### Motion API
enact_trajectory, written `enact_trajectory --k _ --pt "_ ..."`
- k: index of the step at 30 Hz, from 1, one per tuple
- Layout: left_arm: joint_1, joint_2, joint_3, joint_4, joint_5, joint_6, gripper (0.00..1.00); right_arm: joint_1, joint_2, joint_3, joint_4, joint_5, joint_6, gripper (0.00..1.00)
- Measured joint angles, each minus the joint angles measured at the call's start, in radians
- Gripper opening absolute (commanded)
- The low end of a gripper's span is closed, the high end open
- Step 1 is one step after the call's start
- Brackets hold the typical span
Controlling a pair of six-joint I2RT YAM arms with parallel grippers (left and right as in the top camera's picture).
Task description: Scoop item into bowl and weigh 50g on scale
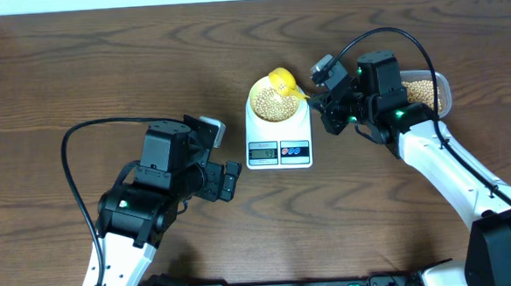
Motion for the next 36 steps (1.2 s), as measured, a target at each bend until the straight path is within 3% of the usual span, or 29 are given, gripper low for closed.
enact_trajectory --k 36 --pt "0.000 0.000 0.000 0.000 0.000 0.000 0.94 0.010 0.000 0.000 0.000 0.005 0.000 0.01"
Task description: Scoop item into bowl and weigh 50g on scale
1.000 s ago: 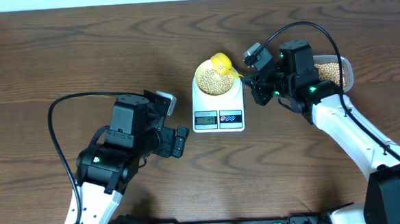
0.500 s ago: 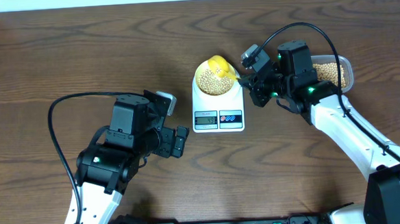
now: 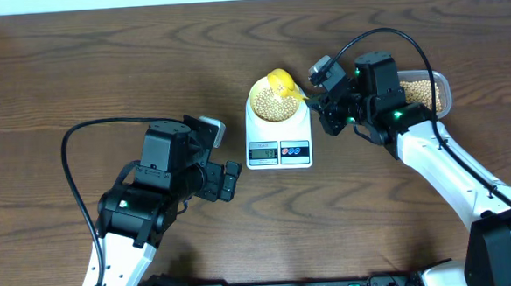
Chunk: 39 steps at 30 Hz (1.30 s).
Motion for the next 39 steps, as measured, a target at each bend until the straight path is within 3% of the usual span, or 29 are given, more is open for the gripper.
enact_trajectory --k 39 --pt "0.000 0.000 0.000 0.000 0.000 0.000 0.93 0.005 0.000 0.000 0.001 -0.010 -0.011 0.01"
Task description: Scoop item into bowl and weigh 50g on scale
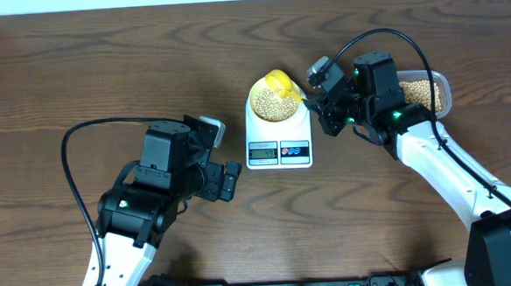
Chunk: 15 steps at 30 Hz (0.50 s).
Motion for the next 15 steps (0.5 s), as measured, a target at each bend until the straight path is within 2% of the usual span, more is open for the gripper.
enact_trajectory --k 15 --pt "0.000 0.000 0.000 0.000 0.000 0.000 0.94 0.000 0.000 0.000 0.005 -0.010 0.070 0.01"
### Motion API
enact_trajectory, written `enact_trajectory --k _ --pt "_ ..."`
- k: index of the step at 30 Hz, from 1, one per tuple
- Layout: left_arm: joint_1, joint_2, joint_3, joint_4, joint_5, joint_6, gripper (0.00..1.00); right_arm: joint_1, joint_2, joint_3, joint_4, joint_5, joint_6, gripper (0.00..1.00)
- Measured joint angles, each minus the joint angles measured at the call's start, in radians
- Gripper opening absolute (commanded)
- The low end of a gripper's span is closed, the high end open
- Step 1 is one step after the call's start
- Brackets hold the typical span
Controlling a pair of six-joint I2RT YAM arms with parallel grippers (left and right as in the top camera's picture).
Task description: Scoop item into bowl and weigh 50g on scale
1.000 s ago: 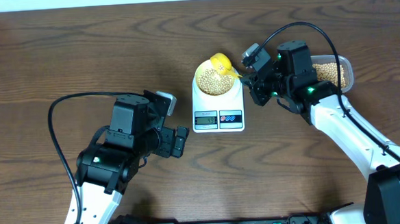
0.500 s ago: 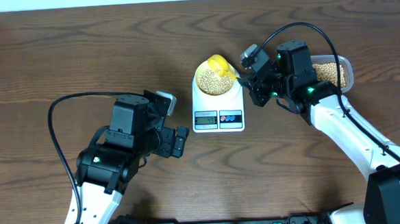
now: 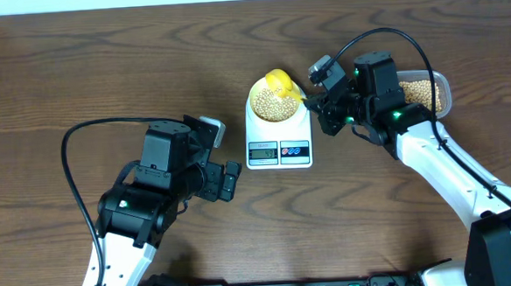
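A white scale [image 3: 278, 138] stands mid-table with a bowl [image 3: 274, 102] heaped with tan beans on it. A yellow scoop [image 3: 280, 81] rests over the bowl's far right rim. My right gripper [image 3: 313, 98] is shut on the yellow scoop's handle just right of the bowl. The scale's display [image 3: 263, 150] is too small to read. My left gripper [image 3: 230, 180] hovers left of the scale, below its front corner, holding nothing; its fingers look close together.
A clear container [image 3: 426, 93] of beans lies at the right, behind the right arm. A black cable loops from the left arm across the table's left side.
The right gripper and scoop have shifted very slightly right; otherwise nothing has visibly changed.
At each earlier moment the right gripper held the yellow scoop over the bowl's right rim, with only tiny shifts. The bean heap and the left arm look the same throughout.
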Motion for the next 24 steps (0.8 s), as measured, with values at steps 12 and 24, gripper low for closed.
enact_trajectory --k 12,24 --pt "0.000 0.000 0.000 0.000 0.000 0.000 0.94 0.018 0.000 0.001 -0.051 -0.005 -0.021 0.01" --pt "0.000 0.000 0.000 0.000 0.000 0.000 0.94 0.039 -0.001 0.001 -0.007 0.061 -0.050 0.01"
